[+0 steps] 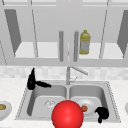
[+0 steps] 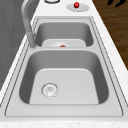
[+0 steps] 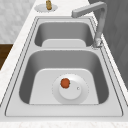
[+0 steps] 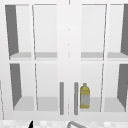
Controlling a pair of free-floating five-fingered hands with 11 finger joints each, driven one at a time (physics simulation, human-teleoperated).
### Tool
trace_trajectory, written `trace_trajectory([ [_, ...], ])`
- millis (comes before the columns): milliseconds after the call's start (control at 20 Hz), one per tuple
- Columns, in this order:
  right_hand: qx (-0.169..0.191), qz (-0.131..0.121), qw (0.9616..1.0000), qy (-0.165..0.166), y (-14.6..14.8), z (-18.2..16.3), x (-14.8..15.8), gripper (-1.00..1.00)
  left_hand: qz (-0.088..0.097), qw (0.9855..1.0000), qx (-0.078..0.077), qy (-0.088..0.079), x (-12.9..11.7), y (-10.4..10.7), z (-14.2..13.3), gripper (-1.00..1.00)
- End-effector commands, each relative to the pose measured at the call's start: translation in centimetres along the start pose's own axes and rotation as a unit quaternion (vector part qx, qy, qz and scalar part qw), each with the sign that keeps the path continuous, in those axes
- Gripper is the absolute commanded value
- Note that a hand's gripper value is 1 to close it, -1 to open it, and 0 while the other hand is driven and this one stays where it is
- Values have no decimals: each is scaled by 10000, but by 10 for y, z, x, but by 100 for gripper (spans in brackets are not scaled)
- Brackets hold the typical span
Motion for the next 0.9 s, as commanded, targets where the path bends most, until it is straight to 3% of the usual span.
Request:
trace_trajectory([
  [0,0,0,10000,0,0,0,0,0,-105,9980,580,212,10,-4,-11,-100],
  [600,0,0,10000,0,0,0,0,0,-114,9972,700,246,44,-13,-44,-100],
  [650,0,0,10000,0,0,0,0,0,-121,9972,692,239,46,-15,-48,-100],
  [700,0,0,10000,0,0,0,0,0,-183,9979,579,223,44,-16,-57,-100],
  [850,0,0,10000,0,0,0,0,0,-199,9980,556,223,47,-19,-71,-100],
])
